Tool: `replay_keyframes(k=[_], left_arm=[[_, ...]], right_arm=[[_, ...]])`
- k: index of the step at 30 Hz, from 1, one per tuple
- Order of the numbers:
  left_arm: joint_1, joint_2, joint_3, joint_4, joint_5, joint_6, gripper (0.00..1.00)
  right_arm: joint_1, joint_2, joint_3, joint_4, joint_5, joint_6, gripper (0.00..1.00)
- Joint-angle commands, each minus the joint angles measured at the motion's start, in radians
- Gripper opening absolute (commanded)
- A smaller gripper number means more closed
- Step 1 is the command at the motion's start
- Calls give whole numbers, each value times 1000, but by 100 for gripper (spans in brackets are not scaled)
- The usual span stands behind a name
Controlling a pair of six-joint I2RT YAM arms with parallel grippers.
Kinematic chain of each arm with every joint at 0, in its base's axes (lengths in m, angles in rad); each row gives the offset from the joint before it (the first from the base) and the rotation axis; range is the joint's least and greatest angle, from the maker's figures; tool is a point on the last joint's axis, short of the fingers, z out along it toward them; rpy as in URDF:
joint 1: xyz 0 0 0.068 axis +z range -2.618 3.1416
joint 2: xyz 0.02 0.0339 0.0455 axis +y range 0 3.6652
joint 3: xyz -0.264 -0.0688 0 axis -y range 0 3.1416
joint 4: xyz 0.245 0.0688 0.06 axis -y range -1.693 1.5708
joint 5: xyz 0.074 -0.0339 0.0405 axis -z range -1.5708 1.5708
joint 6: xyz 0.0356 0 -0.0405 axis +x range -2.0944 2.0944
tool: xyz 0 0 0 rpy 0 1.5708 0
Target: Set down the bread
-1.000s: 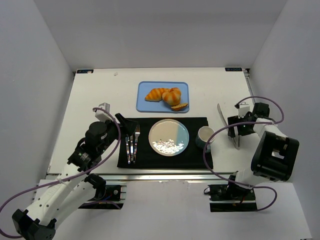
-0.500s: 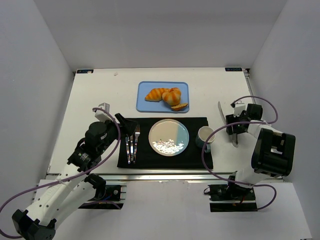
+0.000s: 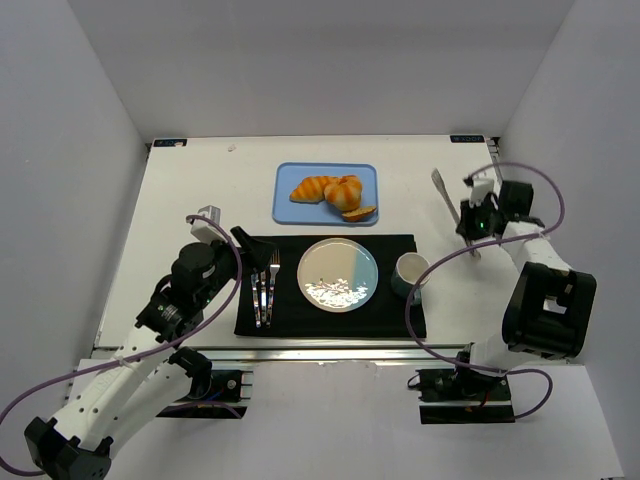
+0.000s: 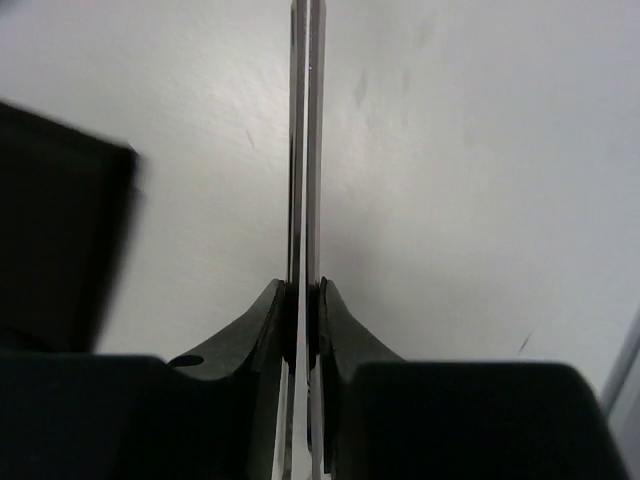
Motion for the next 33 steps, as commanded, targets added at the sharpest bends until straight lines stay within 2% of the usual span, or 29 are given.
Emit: replay_keyframes(k=[1,4,5,8,15,19,22,25,33], left_arm=[[0,8,26,-2,7,9,74],[0,8,28,-2,6,11,74],[0,5,29,-2,6,11,74],[0,-3,33,-14,-2,9,74],[0,-63,30,-63,-34,-5,73],[0,-99,23,-88,-49,-17,73],[0,-113,19,-102,-60,-23,73],[0,-129,19,-116,-69,-25,73],[0,-152,3,-132,-80,-31,73]], right_arm=[[101,-65,230,-65,-150,30,15],[190,-56,322,-85,-163,71,24],[262,-43,371,-80,-161,87,29],[376,6,489,-92,-150,105,38],[537,155,754,-126,-121,104,42],[618,214,836,-143,-106,73,42],[686,237,848,-157,-68,33,42],[763,267,855,-210,11,-80,44],[844,352,901,-315,169,-223,48]])
